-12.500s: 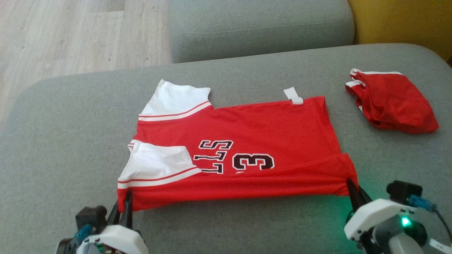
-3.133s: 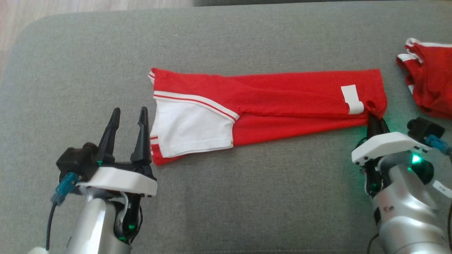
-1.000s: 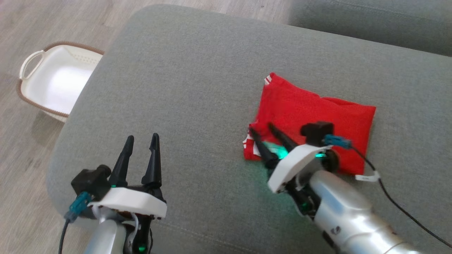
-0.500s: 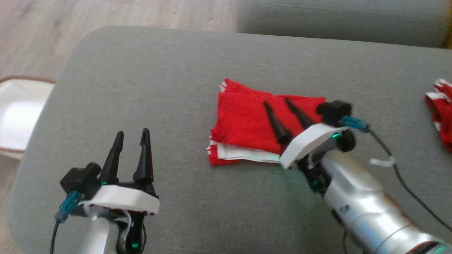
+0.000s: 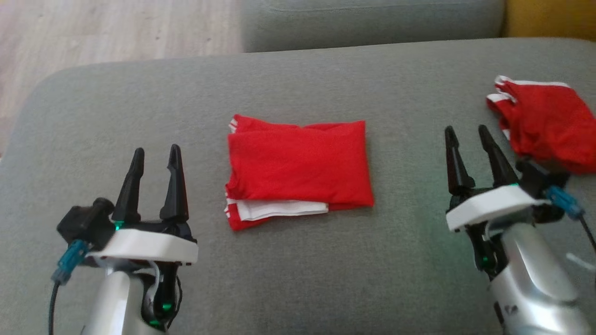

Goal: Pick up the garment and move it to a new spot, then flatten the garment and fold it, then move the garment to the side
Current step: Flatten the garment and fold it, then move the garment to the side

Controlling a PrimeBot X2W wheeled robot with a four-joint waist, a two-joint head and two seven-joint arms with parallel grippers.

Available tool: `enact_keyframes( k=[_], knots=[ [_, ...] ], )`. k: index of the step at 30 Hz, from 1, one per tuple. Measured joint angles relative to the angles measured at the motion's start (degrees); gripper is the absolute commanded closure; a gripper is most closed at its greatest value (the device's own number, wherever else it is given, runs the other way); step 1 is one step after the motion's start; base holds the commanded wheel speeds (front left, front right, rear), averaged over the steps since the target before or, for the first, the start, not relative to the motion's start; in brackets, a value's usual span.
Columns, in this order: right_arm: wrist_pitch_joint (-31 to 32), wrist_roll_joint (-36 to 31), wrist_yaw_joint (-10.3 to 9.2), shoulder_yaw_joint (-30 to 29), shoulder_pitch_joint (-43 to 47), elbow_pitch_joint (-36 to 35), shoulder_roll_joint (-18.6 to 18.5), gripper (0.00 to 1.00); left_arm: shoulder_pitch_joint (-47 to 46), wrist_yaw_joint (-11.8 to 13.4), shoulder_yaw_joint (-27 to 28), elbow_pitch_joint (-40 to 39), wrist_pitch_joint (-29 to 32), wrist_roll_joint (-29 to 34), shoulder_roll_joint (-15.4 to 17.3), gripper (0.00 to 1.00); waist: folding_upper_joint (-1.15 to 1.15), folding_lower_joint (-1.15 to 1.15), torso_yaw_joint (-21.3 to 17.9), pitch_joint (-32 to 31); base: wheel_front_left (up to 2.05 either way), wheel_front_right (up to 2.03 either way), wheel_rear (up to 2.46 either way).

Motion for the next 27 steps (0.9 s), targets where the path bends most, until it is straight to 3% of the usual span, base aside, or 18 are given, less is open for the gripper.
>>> enact_keyframes(
  k=[7,27],
  knots=[
    [0.0,-5.7,0.0,-6.1,6.2,-6.8,3.9,0.0,0.9,0.0,-0.3,-0.1,0.0,0.0,0.0,0.0,0.0,0.0,-2.7,-0.5,0.0,0.0,0.0],
    [0.0,-5.1,0.0,-6.2,8.7,-9.2,4.8,0.0,3.5,0.5,-0.6,0.0,0.0,-0.5,0.0,0.0,0.0,0.0,-3.4,-0.2,0.0,0.0,0.0]
  ],
)
